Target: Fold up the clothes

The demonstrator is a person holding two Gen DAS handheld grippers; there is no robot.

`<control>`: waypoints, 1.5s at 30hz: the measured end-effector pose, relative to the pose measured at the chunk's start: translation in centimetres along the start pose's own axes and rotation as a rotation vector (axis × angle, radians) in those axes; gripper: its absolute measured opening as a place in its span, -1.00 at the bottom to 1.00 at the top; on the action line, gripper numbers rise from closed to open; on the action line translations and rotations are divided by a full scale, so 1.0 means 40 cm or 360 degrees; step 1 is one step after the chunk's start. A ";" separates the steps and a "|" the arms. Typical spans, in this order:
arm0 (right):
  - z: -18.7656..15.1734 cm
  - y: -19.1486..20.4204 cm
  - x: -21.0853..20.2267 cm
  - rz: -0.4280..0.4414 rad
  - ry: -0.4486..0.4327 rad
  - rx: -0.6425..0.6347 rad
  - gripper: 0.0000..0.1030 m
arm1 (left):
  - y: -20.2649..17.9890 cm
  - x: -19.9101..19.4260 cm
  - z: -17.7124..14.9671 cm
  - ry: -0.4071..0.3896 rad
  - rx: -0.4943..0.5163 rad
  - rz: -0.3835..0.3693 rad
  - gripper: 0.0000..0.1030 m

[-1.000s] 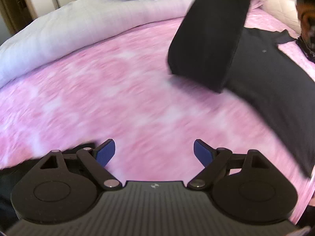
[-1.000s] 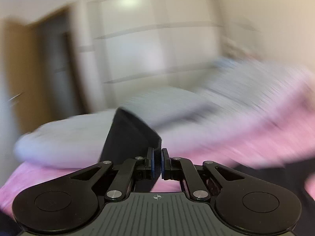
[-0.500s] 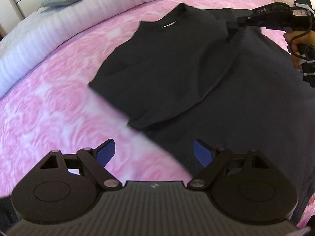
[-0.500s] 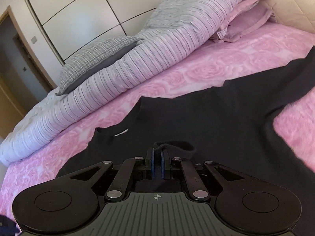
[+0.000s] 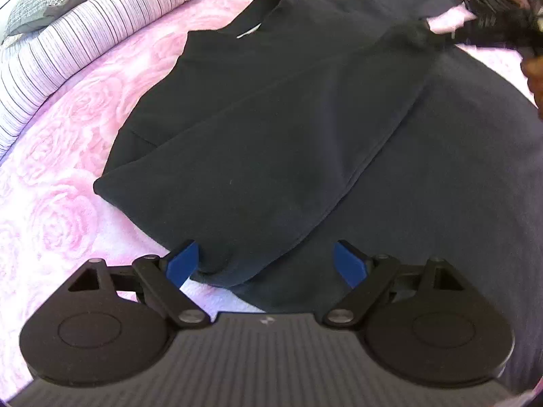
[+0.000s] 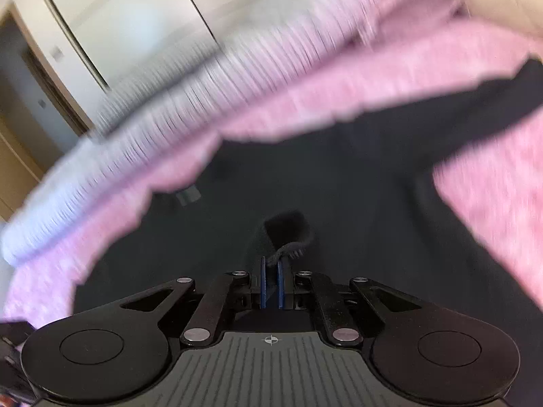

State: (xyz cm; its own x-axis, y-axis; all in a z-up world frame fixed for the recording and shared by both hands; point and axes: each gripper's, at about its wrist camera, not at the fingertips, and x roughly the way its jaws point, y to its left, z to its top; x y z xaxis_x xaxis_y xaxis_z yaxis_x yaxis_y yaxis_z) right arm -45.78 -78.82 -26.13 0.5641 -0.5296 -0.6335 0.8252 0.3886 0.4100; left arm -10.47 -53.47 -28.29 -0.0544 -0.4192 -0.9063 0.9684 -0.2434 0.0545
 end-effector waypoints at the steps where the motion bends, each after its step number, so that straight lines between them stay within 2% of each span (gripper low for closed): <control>1: 0.007 0.008 -0.016 0.0011 -0.0050 -0.0038 -0.90 | -0.003 0.005 -0.003 -0.0002 0.0007 -0.0006 0.64; 3: -0.005 -0.003 0.002 -0.0041 -0.0011 -0.0076 -0.90 | -0.012 0.018 -0.009 0.0002 0.0036 -0.0011 0.64; 5: -0.024 -0.043 0.027 -0.0112 0.0053 0.0053 -0.90 | -0.026 0.020 -0.015 -0.0007 0.0076 -0.0018 0.64; 11: -0.069 -0.071 0.004 -0.0241 0.0059 0.0145 -0.90 | -0.044 0.012 -0.027 -0.0031 0.0087 -0.0056 0.64; 14: -0.078 -0.067 0.010 -0.0295 0.0075 0.0123 -0.90 | -0.044 0.016 -0.030 -0.0031 0.0095 -0.0054 0.64; 23: -0.101 -0.057 0.003 -0.0408 0.0146 0.0116 -0.90 | -0.025 0.027 -0.043 0.0010 0.0067 -0.0122 0.64; 31: -0.104 -0.067 -0.002 -0.0440 0.0197 0.0174 -0.89 | -0.030 -0.012 -0.038 -0.0061 0.0077 -0.0101 0.64; 32: -0.101 -0.070 -0.002 -0.0444 0.0210 0.0177 -0.88 | -0.035 -0.020 -0.038 -0.0070 0.0075 -0.0099 0.64; 34: -0.088 -0.069 -0.012 -0.0474 0.0222 0.0153 -0.73 | -0.047 -0.033 -0.034 -0.0085 0.0074 -0.0096 0.64; 38: -0.055 -0.095 -0.047 -0.0482 0.0200 0.0169 -0.61 | -0.098 -0.038 0.006 -0.0122 0.0073 -0.0127 0.64; 42: 0.016 -0.166 -0.078 -0.0460 0.0157 0.0179 -0.55 | -0.180 -0.016 0.081 -0.0141 0.0099 -0.0161 0.64; 44: 0.069 -0.220 -0.097 -0.0456 0.0110 0.0171 -0.46 | -0.226 0.002 0.128 -0.0149 0.0113 -0.0161 0.64; 45: 0.100 -0.257 -0.107 -0.0464 0.0082 0.0172 -0.31 | -0.252 0.013 0.157 -0.0155 0.0109 -0.0157 0.64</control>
State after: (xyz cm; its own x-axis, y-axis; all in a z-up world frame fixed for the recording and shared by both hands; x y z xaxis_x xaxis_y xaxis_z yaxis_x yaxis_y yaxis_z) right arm -56.58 -83.56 -25.00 0.3036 -0.5671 -0.7657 0.9517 0.1424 0.2719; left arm -21.79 -56.74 -26.69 -0.1751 -0.4720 -0.8640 0.9384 -0.3455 -0.0014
